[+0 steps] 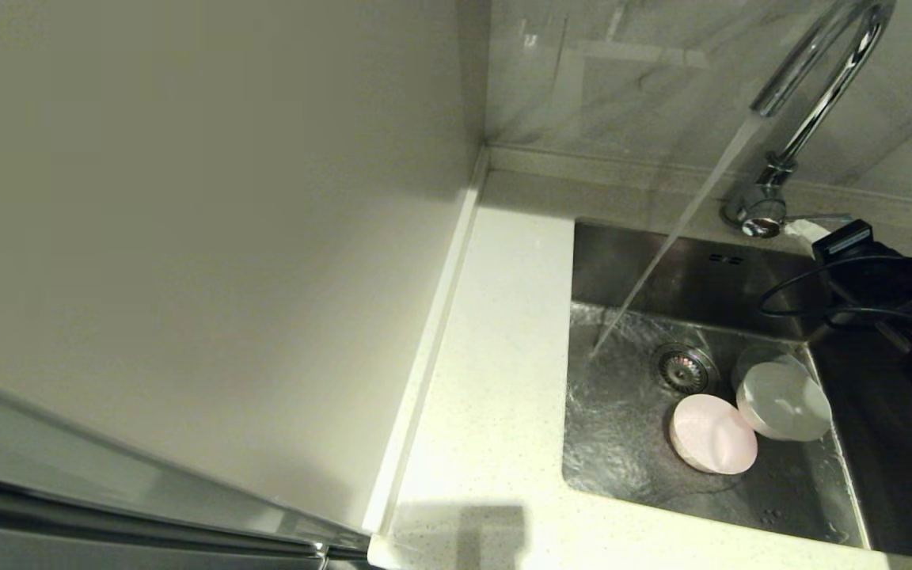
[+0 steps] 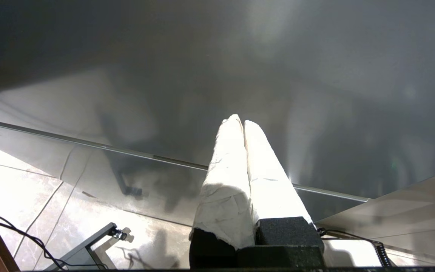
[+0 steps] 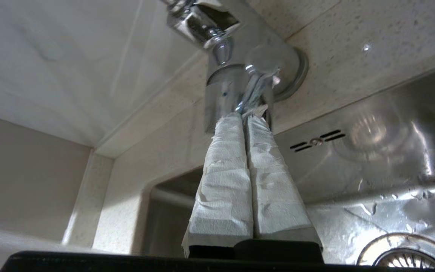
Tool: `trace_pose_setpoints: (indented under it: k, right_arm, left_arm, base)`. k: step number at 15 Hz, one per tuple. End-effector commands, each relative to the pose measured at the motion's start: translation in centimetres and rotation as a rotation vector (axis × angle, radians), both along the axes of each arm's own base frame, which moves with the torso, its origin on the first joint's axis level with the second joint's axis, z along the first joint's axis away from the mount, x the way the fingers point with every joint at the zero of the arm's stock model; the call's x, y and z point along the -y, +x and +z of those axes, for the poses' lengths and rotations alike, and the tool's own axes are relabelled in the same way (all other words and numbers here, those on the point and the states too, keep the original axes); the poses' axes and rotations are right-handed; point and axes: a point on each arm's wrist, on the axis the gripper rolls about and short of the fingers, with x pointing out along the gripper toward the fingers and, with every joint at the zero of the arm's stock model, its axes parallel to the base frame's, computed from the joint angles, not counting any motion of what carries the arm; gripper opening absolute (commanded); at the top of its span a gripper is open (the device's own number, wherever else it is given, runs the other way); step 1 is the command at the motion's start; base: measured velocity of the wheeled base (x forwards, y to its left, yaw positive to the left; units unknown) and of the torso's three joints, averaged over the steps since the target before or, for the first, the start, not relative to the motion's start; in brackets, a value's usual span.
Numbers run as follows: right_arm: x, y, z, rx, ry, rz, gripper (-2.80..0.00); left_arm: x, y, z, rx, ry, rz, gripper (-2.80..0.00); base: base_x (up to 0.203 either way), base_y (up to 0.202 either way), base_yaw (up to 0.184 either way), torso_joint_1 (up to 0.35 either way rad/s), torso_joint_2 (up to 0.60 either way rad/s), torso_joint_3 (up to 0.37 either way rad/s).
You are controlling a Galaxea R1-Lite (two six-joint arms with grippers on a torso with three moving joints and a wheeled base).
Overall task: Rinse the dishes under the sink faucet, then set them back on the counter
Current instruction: Turn off the faucet
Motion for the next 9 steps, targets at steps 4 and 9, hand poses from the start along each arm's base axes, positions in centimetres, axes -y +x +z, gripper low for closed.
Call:
trace_pose_setpoints:
  k: [4,9]
  right_arm:
    - [1.2,1.7,0.3,0.039,-0.004,-0.014,-2.80]
    - [2.4,1.8,0.7,0.057,-0.011,-0.039,-2.80]
  left_arm:
    - [0.0,0.0,0.0,0.004,-0.001,0.000,-2.80]
    - [0.0,0.0,0.0,0.003,-0.001,0.001,-2.80]
  base:
    - [0.000,0.000,0.000,0.000,0.00,0.000]
    - [0.000,0.000,0.000,0.000,0.00,0.000]
